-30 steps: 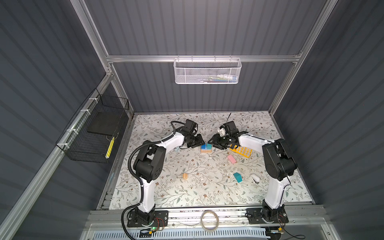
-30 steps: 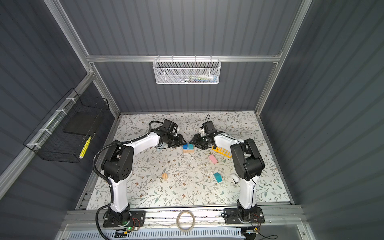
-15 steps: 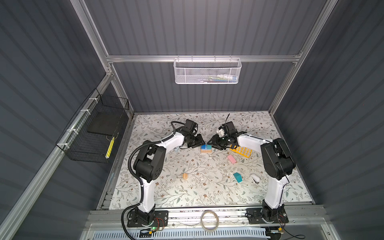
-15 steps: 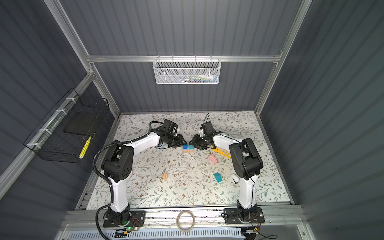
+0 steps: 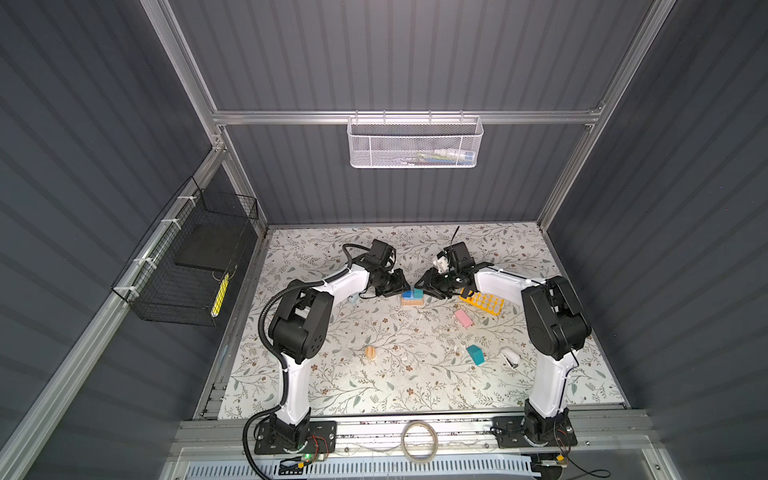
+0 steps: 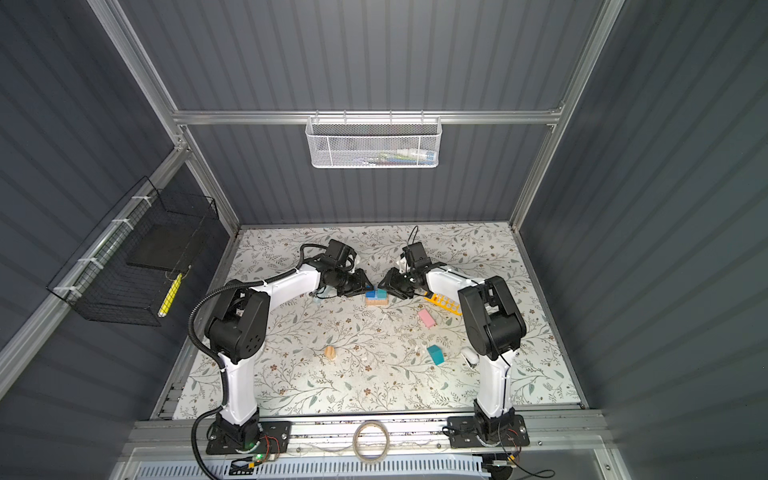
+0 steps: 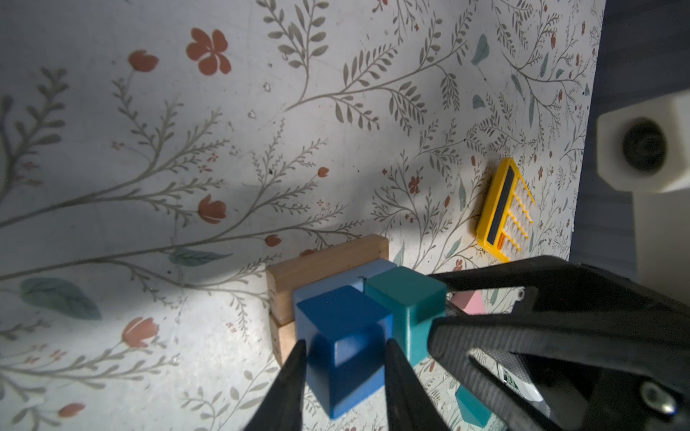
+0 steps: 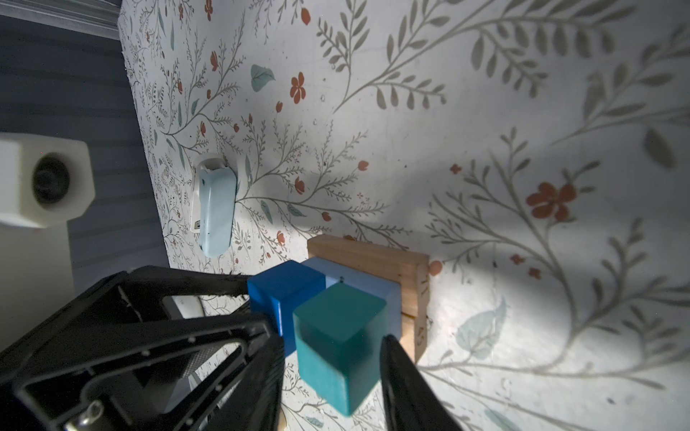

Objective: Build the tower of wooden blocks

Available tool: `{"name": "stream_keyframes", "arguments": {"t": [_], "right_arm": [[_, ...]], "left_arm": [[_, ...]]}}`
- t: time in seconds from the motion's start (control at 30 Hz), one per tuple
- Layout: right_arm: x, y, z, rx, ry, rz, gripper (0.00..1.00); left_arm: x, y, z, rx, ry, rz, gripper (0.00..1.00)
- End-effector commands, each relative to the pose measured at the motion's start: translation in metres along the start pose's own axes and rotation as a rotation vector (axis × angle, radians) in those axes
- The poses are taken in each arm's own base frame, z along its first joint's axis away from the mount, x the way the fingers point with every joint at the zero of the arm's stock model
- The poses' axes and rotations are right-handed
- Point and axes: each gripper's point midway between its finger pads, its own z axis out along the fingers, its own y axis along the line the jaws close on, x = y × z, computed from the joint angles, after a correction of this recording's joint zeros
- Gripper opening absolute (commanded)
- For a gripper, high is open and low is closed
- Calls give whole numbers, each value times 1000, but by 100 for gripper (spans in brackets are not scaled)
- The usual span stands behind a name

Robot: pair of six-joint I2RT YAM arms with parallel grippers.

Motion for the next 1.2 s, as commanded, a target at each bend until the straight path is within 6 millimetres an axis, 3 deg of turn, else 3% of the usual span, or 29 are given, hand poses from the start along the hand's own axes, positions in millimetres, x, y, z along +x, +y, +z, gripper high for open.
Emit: {"name": "stream_keyframes", "arguments": {"t": [0.0,1.17], "right_arm": [[1,4,4,-3,15,-13,44],[1,4,8,8,21,-16,40]], "left_arm": [[-7,-9,-1,24,-6,1,35],[-4,-19,1,28,5,14,31]]}}
